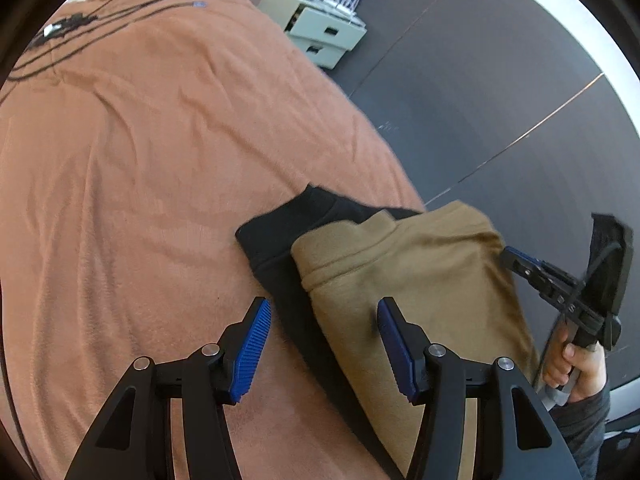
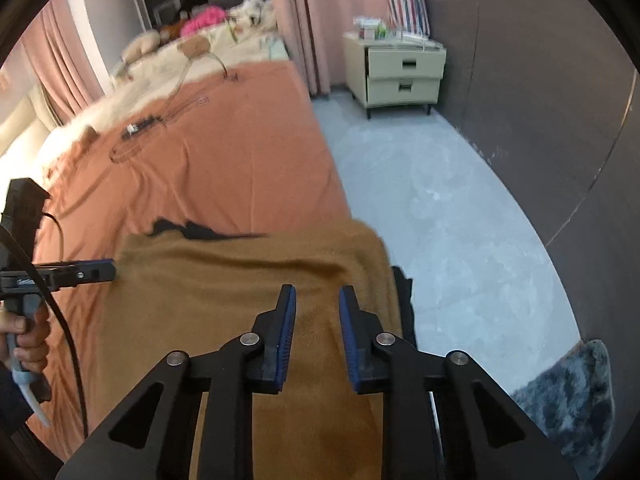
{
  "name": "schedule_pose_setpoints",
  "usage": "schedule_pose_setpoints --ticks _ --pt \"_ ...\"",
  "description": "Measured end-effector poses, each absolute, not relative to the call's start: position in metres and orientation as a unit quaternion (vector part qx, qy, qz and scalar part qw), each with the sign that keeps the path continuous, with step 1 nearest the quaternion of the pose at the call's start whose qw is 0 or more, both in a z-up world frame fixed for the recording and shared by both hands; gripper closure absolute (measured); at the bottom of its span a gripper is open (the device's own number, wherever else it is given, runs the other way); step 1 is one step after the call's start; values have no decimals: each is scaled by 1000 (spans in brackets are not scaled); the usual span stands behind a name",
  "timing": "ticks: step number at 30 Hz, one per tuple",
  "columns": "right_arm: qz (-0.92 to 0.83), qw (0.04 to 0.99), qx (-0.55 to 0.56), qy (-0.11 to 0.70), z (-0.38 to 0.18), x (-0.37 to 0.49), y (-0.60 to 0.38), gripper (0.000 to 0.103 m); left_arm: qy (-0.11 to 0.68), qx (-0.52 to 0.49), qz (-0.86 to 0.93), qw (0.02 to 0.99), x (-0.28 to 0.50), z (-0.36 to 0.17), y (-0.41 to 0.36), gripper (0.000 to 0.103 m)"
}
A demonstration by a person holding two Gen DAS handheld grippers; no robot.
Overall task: Fold small clothes
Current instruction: 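Press and smooth the olive shirt on the stack with both open tools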
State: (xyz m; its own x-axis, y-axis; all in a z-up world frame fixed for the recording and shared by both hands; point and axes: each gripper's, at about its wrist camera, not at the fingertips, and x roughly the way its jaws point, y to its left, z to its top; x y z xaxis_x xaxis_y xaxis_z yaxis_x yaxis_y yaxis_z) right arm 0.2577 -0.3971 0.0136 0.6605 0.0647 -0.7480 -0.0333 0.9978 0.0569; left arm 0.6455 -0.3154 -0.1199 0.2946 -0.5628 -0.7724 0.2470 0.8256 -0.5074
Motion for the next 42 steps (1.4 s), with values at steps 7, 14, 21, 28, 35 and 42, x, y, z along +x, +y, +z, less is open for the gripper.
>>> schedule_pose_setpoints --ticks 7,14,21,28,35,42 --pt "-12 899 59 435 14 288 -428 96 555 -145 -248 781 643 -136 -315 44" --pt "-8 905 70 419 38 236 -433 91 557 -148 -250 778 626 -128 -311 41" --pt "21 914 67 401 42 172 -426 91 563 -155 -276 763 590 -124 -325 35" --pt "14 910 76 407 20 122 -443 91 570 -131 -300 754 555 -123 -350 35" --pt "-39 900 98 424 1 96 -464 97 578 -114 -317 743 521 -124 -365 35" --pt "-101 884 132 438 1 72 -469 99 588 -95 -323 735 491 -123 -367 35"
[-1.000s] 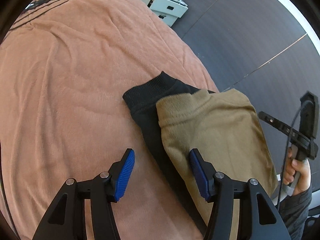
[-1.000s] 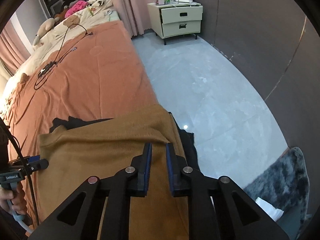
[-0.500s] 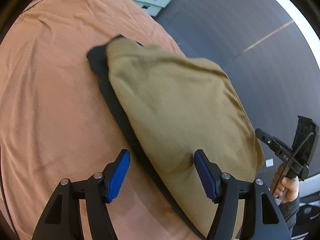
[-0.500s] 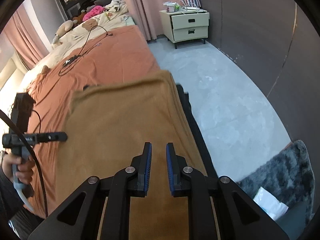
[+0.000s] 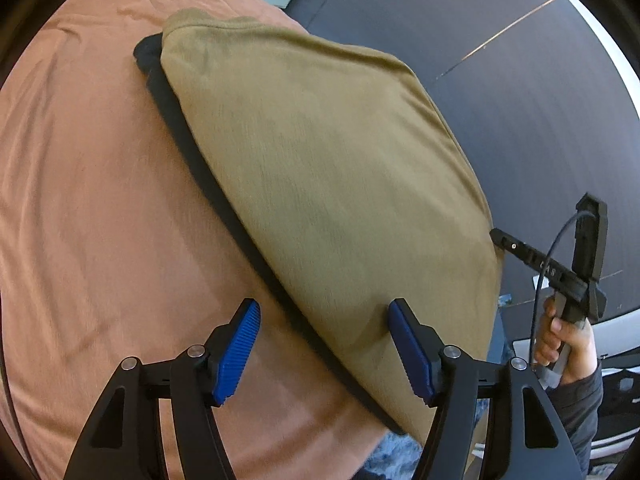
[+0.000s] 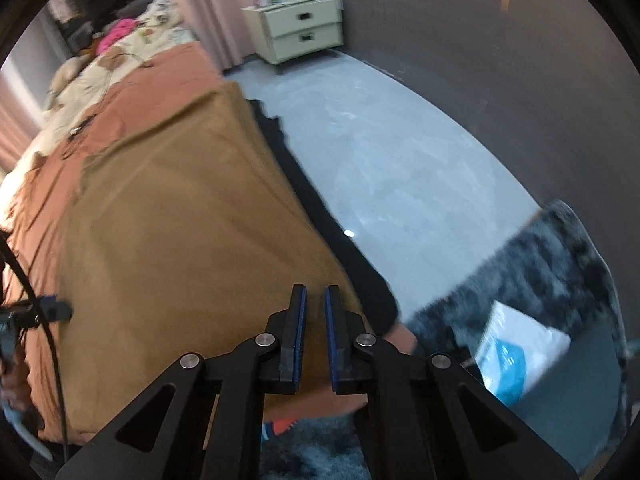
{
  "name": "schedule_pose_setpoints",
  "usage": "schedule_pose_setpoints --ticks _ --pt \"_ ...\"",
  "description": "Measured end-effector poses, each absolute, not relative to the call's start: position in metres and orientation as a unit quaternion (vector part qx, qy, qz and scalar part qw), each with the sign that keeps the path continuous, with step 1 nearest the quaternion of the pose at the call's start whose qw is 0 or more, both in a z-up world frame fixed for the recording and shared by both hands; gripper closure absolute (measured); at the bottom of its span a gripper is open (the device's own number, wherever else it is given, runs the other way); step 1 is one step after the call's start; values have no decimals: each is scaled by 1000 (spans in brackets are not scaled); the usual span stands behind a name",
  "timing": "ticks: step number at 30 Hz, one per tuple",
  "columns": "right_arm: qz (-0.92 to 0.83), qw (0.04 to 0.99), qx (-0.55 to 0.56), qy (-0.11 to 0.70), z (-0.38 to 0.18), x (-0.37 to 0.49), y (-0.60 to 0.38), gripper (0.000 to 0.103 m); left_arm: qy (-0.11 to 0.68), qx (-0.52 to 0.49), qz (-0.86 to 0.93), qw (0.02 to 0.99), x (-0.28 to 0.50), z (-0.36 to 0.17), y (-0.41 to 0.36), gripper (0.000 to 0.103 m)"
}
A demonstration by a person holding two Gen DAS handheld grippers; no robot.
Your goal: Fold small clothes
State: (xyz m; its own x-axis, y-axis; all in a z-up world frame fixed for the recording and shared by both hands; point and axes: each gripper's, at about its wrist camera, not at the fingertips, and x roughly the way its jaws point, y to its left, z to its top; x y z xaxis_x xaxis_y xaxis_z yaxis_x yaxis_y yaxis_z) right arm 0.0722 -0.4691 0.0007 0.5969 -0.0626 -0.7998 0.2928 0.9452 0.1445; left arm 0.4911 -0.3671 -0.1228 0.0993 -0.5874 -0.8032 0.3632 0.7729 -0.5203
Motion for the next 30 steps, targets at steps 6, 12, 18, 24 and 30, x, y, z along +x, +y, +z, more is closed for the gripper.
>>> schedule_pose_setpoints --ticks 6,12,18,24,30 --pt "-105 889 146 421 26 48 -451 94 567 -97 -322 752 472 -98 -351 35" --pt "-107 900 136 400 49 4 -428 66 544 -102 -315 771 447 -68 -328 28" --pt "-90 916 131 368 67 -33 -396 20 509 -108 -299 800 421 -37 -303 7" --pt "-84 929 120 341 66 -61 -379 9 482 -109 -288 820 397 -10 -274 1" --pt "-72 937 117 321 63 -87 -360 0 454 -97 -266 845 371 15 -231 0"
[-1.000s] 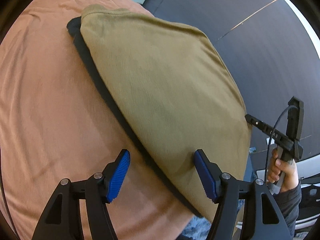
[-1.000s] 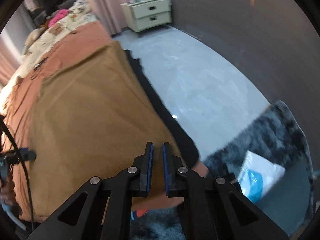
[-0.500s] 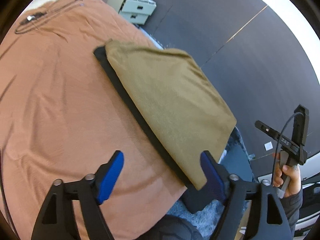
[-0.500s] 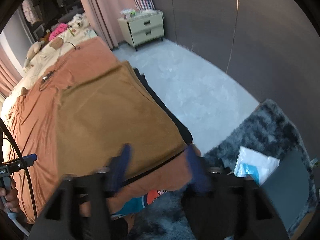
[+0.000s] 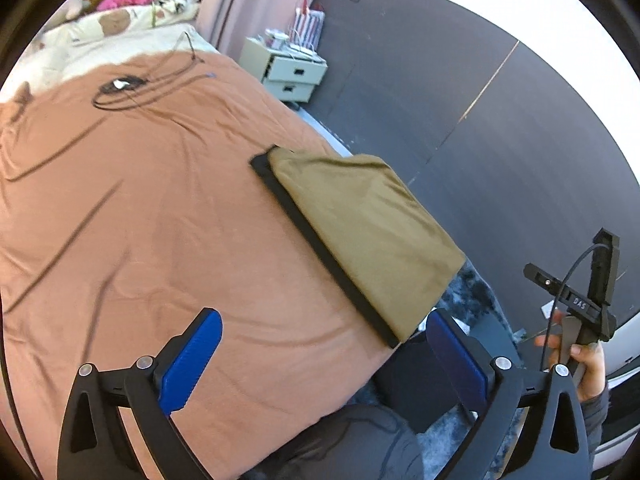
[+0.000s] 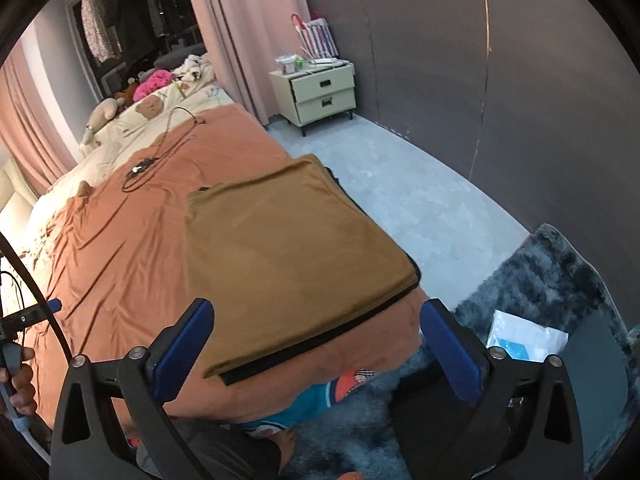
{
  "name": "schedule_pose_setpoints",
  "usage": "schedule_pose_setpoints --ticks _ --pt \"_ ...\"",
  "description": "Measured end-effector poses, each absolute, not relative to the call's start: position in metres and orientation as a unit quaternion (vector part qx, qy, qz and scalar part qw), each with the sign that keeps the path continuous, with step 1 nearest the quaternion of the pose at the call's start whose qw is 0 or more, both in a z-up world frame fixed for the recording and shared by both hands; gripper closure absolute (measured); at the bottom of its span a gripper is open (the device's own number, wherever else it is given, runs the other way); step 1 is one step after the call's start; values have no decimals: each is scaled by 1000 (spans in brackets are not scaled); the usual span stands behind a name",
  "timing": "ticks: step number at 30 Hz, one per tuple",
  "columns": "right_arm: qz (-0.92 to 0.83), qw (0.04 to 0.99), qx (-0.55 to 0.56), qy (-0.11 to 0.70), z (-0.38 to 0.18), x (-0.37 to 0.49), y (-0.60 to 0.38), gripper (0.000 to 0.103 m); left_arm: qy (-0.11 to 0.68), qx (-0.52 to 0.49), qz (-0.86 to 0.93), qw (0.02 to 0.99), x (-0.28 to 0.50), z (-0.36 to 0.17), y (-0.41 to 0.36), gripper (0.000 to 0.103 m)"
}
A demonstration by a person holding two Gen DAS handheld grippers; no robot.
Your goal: Fold small clothes
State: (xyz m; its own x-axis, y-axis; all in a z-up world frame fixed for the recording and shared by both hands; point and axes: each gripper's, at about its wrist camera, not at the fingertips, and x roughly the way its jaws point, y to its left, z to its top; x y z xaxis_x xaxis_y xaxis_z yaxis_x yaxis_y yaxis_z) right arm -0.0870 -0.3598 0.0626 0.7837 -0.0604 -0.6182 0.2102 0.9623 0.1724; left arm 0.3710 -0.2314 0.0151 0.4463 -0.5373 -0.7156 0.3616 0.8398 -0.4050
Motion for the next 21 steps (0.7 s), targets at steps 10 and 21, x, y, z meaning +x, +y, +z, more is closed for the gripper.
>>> schedule_pose_setpoints --ticks 10,21 --pt "-51 946 109 299 66 -118 -326 0 420 -112 -247 866 333 44 -165 0" --pt "-36 953 90 286 65 -141 -279 0 393 -100 -219 887 278 59 -94 0"
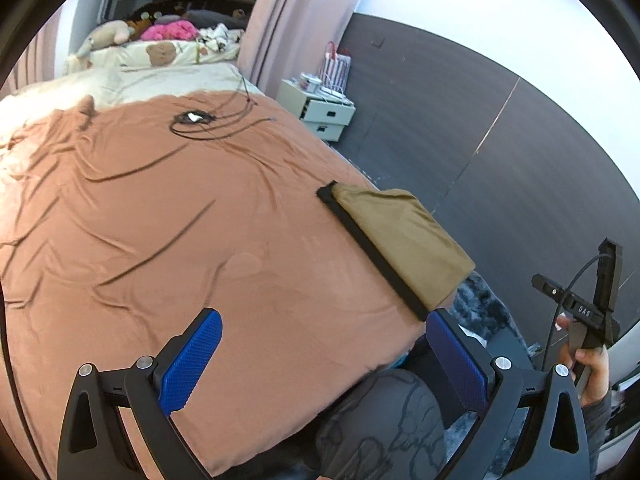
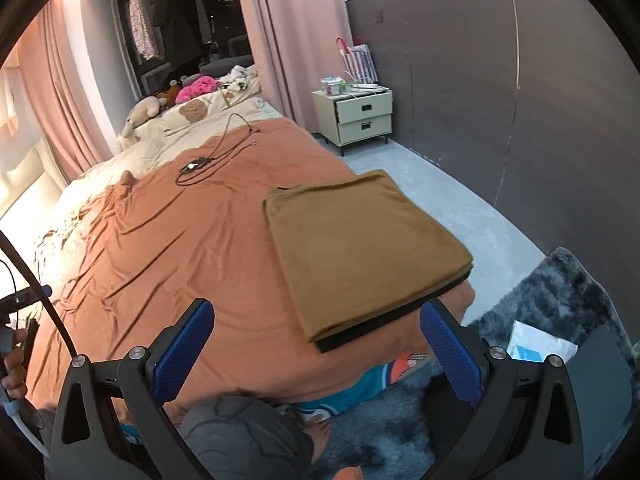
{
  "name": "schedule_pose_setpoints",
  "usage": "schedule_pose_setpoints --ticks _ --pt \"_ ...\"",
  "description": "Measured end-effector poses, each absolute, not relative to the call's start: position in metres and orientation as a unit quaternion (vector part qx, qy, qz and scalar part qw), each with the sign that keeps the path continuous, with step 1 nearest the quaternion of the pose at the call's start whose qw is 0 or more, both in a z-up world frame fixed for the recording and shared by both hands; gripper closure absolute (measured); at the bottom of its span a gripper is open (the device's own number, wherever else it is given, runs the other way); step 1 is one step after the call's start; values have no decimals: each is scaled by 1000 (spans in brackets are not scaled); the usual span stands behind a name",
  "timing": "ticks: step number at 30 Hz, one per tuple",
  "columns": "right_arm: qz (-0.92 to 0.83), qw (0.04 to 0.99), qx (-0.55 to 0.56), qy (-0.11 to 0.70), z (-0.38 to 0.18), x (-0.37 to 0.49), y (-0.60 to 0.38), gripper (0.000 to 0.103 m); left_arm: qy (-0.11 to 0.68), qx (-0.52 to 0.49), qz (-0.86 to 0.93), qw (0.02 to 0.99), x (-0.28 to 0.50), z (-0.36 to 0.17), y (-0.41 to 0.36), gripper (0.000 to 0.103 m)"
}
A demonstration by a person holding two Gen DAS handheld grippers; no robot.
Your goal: Fold small clothes
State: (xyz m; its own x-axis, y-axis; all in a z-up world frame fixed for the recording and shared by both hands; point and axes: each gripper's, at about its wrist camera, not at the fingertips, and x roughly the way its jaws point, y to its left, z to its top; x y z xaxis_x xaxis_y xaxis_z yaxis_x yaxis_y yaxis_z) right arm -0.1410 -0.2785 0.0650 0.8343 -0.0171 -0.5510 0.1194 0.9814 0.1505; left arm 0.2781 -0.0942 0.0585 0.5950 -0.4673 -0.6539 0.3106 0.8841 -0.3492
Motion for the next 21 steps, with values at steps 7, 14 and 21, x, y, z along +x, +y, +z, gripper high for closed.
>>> schedule_pose_setpoints --ticks 7,14,21 --pt "-19 958 86 273 63 -157 -253 0 373 -104 -183 904 240 62 -47 0" --pt "6 963 87 254 59 -177 -241 0 358 -87 -140 919 203 61 -24 0" --pt "12 966 80 247 48 -191 -224 0 339 -90 -101 931 164 63 -3 0"
